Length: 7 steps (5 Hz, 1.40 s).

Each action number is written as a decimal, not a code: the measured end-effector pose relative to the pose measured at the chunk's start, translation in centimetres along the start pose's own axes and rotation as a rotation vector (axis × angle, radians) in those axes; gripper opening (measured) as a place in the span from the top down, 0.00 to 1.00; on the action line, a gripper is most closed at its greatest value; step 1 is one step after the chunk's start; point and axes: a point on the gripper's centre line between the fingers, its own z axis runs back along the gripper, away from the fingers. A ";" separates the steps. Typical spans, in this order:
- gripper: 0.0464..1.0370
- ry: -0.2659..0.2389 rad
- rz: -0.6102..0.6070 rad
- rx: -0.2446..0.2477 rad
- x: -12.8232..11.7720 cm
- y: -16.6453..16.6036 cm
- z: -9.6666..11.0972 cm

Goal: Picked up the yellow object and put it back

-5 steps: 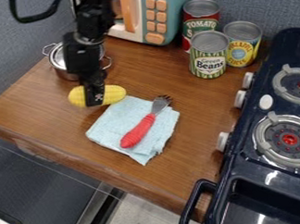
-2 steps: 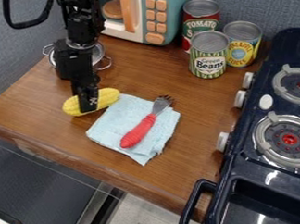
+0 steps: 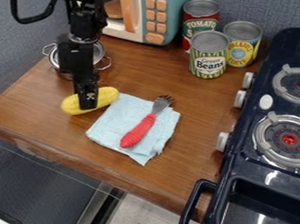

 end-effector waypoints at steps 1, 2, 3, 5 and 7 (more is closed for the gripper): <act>0.03 0.001 0.000 -0.001 0.0 0.0 0.0; 0.03 0.001 -0.024 -0.005 -0.1 -0.1 0.1; 0.04 -0.012 -0.201 -0.105 -0.2 -0.3 2.9; 0.04 -0.006 -0.651 -0.369 3.0 2.9 12.3; 0.04 0.096 -1.173 -0.226 3.7 1.1 9.5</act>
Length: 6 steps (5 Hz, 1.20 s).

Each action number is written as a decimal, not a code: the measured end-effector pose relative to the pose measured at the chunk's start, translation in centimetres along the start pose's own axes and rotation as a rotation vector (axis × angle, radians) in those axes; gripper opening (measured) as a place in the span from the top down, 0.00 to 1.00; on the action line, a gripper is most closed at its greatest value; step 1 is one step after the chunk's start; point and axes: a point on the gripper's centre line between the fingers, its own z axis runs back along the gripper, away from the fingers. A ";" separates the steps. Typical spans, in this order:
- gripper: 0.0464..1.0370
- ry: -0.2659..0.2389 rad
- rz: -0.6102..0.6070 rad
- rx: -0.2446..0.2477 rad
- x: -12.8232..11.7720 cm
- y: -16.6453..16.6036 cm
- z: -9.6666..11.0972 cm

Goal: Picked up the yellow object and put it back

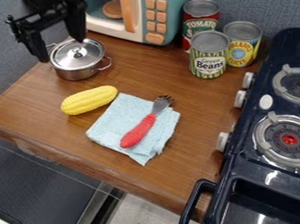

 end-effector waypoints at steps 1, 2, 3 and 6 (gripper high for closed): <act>0.04 0.074 -0.248 0.031 1.7 -1.7 -2.9; 0.04 0.074 -0.498 -0.038 2.4 -3.6 -4.1; 0.04 0.091 -0.737 -0.048 2.1 -4.1 -4.7; 0.04 0.056 -1.329 -0.143 0.4 -5.9 -4.9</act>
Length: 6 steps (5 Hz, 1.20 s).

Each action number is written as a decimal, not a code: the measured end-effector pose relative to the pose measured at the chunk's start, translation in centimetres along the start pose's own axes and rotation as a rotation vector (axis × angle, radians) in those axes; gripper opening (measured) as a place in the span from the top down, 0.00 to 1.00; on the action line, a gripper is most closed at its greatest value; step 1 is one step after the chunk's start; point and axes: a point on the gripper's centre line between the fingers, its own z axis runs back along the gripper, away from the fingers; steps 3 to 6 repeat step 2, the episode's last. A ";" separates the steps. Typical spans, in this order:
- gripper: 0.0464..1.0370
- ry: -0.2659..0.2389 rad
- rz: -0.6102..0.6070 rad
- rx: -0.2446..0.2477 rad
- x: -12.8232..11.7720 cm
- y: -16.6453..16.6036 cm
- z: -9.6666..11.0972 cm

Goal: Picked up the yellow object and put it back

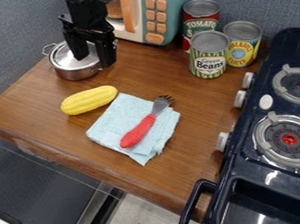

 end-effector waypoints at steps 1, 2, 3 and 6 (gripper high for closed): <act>0.04 0.003 -0.051 -0.003 0.6 -1.2 -0.1; 0.04 0.020 -0.025 0.003 0.4 -1.3 -0.1; 0.04 0.020 -0.025 0.003 0.4 -1.3 -0.1; 0.04 0.020 -0.025 0.003 0.4 -1.3 -0.1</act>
